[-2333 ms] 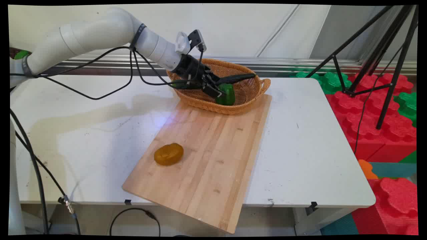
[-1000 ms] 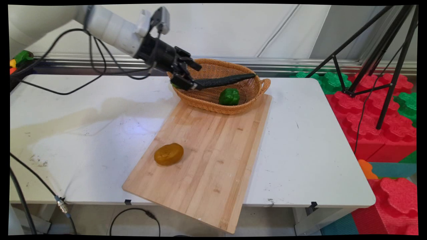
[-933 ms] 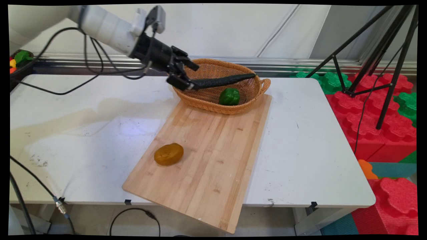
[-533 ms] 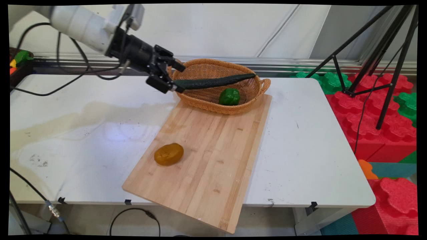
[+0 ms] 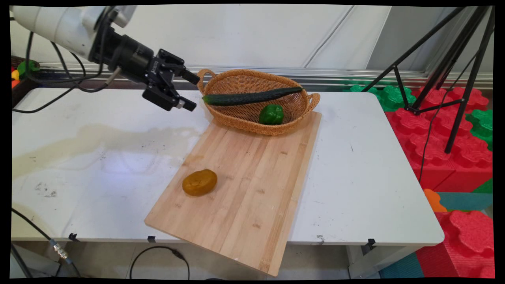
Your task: Pick up the potato from the cutting board
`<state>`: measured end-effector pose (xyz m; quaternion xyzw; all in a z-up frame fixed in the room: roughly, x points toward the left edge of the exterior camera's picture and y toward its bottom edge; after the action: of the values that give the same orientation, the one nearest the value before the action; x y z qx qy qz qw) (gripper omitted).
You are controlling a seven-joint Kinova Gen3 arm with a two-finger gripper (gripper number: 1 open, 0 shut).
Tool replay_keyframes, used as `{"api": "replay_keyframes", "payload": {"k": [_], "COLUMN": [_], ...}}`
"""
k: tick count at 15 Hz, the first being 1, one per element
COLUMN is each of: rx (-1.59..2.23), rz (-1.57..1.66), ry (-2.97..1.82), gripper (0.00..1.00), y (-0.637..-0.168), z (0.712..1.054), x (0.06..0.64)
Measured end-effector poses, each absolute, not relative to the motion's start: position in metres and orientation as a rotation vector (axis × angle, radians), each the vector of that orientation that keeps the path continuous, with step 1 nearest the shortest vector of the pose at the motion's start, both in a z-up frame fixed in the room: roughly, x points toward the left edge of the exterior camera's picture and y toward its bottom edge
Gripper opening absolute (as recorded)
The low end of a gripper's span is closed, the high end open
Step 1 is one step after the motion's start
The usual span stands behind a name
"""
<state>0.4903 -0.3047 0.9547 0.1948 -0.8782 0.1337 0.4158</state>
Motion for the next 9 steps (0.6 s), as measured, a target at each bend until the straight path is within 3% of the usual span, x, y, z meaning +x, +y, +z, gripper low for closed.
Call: {"api": "replay_keyframes", "payload": {"k": [9], "rx": [0.49], "rz": [0.318], "ry": [-2.224], "gripper": [1.0], "y": [-0.289], "z": [0.96], "x": [0.495]}}
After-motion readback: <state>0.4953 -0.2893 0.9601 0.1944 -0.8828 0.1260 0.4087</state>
